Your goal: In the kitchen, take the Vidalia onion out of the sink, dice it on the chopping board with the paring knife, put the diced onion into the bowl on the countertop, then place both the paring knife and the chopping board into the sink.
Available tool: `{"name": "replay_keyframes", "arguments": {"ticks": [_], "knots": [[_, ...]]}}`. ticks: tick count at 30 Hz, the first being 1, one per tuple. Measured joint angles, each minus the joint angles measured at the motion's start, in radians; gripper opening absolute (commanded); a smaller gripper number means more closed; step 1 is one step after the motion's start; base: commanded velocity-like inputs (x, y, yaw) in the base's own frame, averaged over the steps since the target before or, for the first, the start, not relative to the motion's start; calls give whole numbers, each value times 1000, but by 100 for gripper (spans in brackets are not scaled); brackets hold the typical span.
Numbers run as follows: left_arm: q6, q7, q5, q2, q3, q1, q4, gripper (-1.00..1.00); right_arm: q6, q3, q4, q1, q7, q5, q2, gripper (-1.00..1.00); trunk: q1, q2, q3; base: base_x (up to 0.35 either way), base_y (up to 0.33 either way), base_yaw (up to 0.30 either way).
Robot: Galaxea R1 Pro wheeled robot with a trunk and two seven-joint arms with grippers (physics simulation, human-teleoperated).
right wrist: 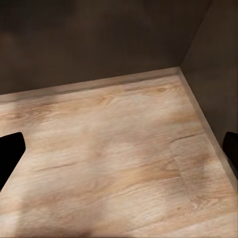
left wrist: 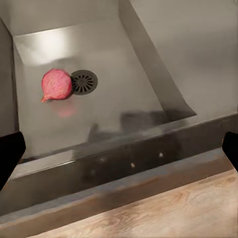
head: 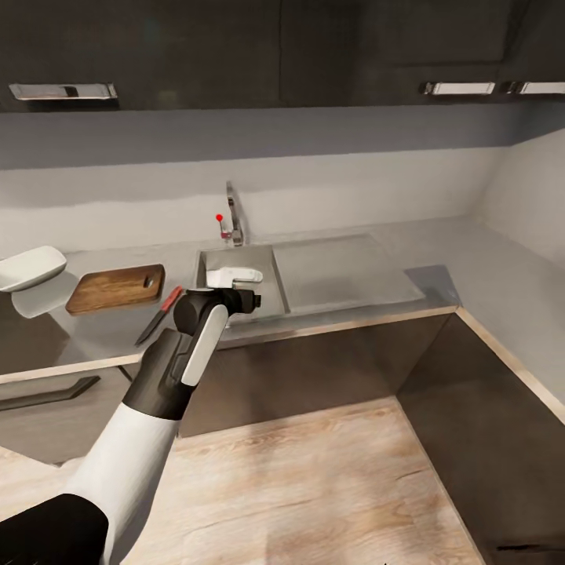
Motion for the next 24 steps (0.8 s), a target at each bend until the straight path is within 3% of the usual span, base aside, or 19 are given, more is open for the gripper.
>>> {"name": "replay_keyframes", "arguments": {"ticks": [6,16,24], "knots": [[-2,2,0,11,4,0,28,100,0,0,5,0,0,0,0,100,0,0,0,318,-7,44],[-4,4,0,20,4,1,88,100,-1,1,12,0,0,0,0,100,0,0,0,306,0,205],[-5,5,0,20,3,2,119,100,-1,2,12,0,0,0,0,100,1,0,0,53,0,22]]}}
